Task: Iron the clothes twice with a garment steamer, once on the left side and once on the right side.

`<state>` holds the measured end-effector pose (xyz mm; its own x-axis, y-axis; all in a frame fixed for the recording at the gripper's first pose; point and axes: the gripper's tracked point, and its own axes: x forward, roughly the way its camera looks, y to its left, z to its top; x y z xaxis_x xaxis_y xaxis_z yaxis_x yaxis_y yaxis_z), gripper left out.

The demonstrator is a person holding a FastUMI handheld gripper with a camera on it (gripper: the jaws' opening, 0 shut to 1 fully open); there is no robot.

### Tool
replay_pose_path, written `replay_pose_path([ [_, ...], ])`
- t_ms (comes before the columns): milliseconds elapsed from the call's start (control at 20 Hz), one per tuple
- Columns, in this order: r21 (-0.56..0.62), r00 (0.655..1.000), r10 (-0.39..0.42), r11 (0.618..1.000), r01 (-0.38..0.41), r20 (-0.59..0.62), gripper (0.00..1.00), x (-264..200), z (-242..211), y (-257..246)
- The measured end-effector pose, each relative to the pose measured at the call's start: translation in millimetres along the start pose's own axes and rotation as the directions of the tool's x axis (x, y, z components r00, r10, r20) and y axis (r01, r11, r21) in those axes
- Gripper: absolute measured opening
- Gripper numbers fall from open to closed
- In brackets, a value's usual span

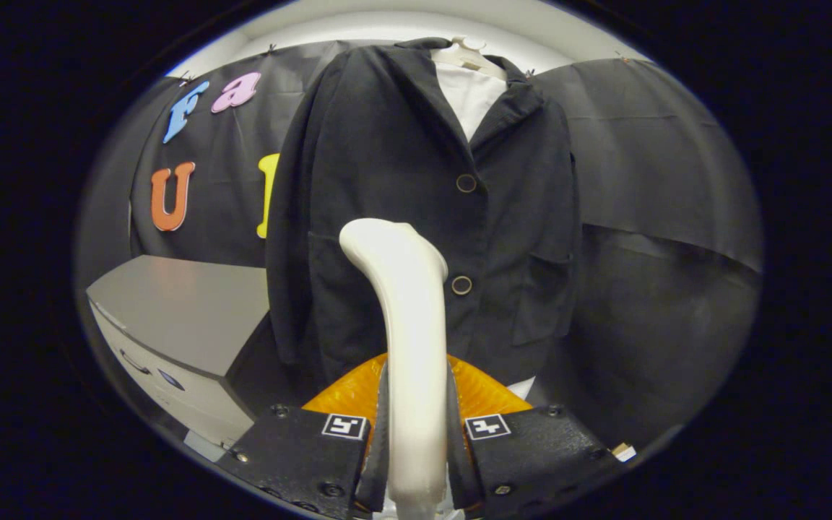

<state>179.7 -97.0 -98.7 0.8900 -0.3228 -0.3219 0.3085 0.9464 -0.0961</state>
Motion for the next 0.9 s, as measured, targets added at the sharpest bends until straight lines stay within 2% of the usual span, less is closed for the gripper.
replay_pose_path([
  [350,-0.024,0.996,-0.012,1.000,0.010,-0.089,0.37,1.8,-47.4,1.7],
  [900,-0.069,0.969,-0.047,0.997,0.031,-0.243,0.37,8.2,-128.3,-1.4],
])
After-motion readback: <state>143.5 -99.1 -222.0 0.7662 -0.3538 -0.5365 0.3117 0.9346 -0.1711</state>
